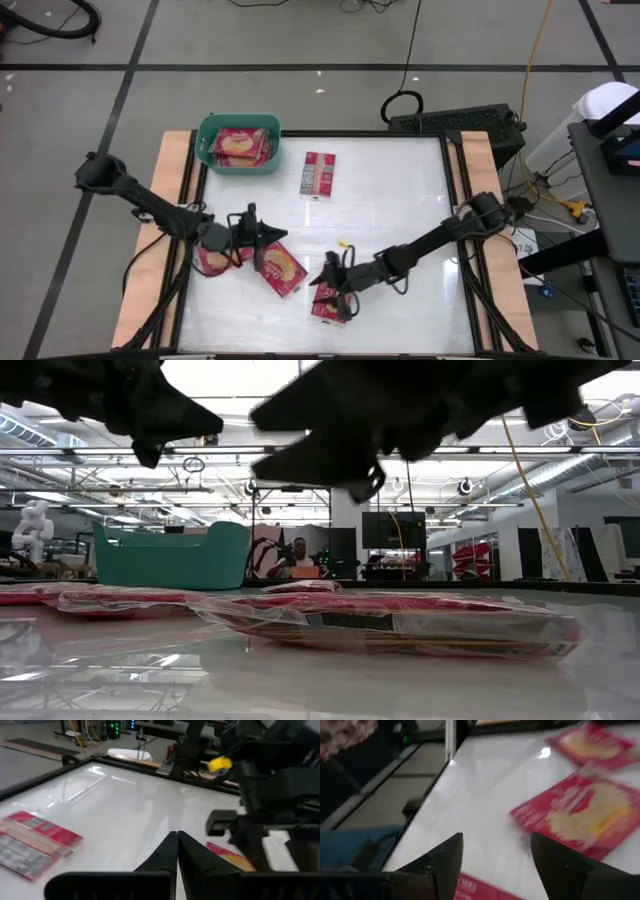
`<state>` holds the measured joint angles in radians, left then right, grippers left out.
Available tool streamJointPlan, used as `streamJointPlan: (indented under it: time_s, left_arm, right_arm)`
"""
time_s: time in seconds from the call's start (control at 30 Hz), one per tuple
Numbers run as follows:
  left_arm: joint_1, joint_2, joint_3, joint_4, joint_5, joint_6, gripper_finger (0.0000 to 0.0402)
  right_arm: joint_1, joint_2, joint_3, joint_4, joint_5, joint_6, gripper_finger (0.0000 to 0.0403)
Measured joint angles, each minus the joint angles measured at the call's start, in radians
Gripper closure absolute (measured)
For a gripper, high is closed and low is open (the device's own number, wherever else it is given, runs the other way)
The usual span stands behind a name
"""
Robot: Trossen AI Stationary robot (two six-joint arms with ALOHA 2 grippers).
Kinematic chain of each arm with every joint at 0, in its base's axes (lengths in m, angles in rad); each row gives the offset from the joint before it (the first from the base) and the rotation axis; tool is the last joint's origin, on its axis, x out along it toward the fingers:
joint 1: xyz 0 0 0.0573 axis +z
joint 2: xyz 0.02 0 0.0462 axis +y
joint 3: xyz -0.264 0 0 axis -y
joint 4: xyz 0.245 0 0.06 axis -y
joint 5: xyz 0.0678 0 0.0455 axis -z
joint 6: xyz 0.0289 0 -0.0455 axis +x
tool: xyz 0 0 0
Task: Sort popcorn bags into baskets
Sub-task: Stack the red popcorn bag on the red popcorn bags in the green bin
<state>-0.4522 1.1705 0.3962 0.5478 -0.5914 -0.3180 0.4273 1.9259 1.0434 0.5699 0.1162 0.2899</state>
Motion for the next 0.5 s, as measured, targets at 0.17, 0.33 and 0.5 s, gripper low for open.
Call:
streamJointPlan:
  time_s: [0.17, 0.33, 0.5]
  left_arm:
    - [-0.068, 0.063, 0.0, 0.055, -0.06, -0.019, 0.0385]
    - [-0.12, 0.076, 0.002, 0.064, -0.145, -0.057, 0.0385]
    - [-0.148, 0.076, 0.002, 0.079, -0.21, -0.059, 0.0385]
  right_arm:
    - [-0.035, 0.06, 0.029, -0.037, -0.163, -0.001, 0.0177]
    - [-0.067, 0.063, 0.029, -0.09, -0.255, -0.037, 0.0176]
    - [-0.117, 0.063, 0.029, -0.164, -0.306, -0.111, 0.0176]
